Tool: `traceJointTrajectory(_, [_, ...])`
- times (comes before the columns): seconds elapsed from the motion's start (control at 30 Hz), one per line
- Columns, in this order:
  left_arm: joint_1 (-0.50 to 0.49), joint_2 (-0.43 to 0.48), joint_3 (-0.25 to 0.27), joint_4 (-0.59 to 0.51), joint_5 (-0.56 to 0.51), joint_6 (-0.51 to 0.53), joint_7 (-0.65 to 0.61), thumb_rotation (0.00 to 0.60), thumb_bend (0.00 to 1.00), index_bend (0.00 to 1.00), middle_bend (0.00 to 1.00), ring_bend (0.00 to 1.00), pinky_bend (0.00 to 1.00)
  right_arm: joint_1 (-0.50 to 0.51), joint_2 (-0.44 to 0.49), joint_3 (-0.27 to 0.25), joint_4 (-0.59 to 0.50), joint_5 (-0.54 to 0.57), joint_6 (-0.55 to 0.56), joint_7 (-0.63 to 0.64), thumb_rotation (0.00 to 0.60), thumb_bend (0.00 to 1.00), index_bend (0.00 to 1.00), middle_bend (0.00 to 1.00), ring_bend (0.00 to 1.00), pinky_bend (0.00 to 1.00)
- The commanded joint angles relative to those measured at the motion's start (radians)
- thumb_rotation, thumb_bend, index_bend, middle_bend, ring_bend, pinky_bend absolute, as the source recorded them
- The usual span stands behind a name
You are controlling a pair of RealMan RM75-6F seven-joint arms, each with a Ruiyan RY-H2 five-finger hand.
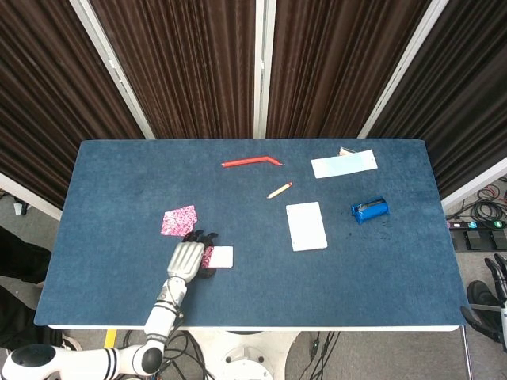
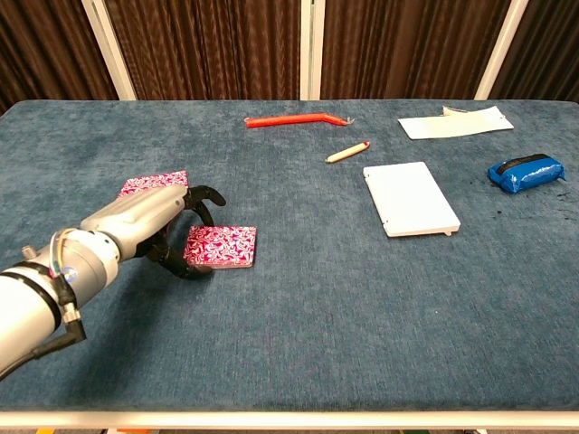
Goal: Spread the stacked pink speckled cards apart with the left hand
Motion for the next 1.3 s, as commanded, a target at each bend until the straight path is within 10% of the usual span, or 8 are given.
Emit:
traceJointTrajectory(0.03, [0.001,-0.006,0.0,0.007,0.009,0.003,-0.005,0.6,0.21,0.17,0.29,0.08,0.12,0.0,-0.002,0.0,0.003,0.001,-0.001,0.002,0.6,0.12,0.0,0.0,0.0,0.0])
traceJointTrajectory(1.3, [0.023,-0.037,-0.018,0.052,0.073,0.0,-0.095,0.6,0.22,0.27,0.36,0.1,0.11,0.004,0.0,0.003,0.002,0.029,-0.045,0.005,0.6,0.12,0.0,0.0,0.0,0.0])
